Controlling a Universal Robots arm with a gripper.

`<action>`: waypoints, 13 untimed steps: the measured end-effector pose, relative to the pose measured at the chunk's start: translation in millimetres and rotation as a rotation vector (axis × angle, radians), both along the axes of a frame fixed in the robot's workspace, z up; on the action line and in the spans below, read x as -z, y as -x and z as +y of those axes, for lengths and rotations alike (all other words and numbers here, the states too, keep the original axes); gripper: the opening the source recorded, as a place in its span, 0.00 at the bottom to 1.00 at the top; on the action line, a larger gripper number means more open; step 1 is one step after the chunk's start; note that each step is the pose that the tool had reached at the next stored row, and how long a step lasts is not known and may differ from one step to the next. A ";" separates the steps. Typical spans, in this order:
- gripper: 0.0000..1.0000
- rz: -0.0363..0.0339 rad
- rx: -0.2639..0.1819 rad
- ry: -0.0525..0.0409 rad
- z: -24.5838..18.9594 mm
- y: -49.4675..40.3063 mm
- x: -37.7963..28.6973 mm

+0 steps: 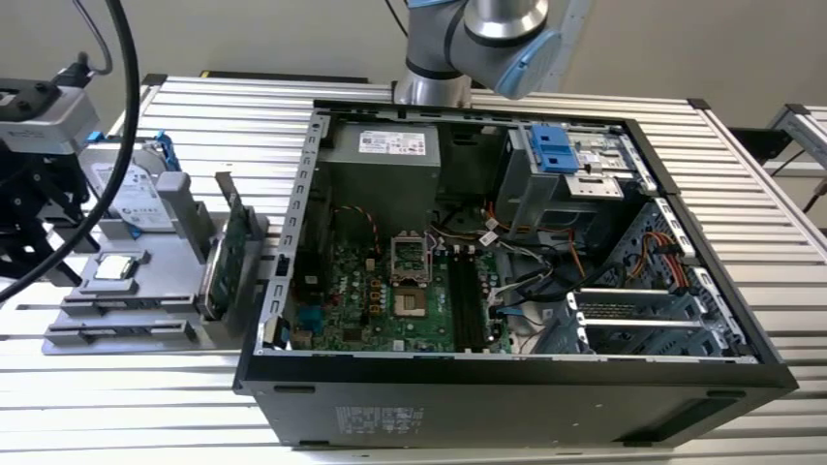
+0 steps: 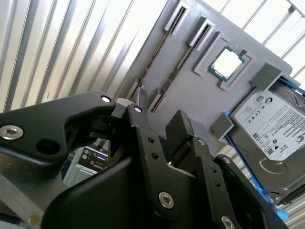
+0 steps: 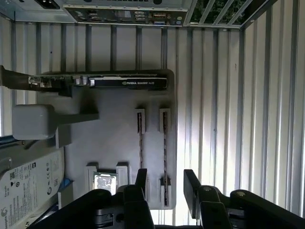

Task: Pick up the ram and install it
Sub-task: 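Pick up the ram and move it above insertion slot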

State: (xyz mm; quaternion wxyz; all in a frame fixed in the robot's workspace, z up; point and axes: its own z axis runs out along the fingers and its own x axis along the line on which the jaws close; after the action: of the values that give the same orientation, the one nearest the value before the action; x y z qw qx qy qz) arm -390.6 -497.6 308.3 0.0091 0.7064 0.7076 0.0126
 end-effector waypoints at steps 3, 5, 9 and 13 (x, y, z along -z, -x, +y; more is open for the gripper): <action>1.00 0.0011 -0.003 0.0009 -1.3 0.0 1.2; 1.00 0.0016 -0.005 0.0013 -2.2 0.0 2.0; 1.00 0.0020 -0.009 0.0015 -4.2 0.0 3.7; 1.00 0.0021 -0.012 0.0020 -6.0 0.0 5.2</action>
State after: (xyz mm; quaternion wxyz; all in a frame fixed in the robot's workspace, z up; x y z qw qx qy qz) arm -390.6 -503.6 303.1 0.0089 0.7021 0.7119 0.0112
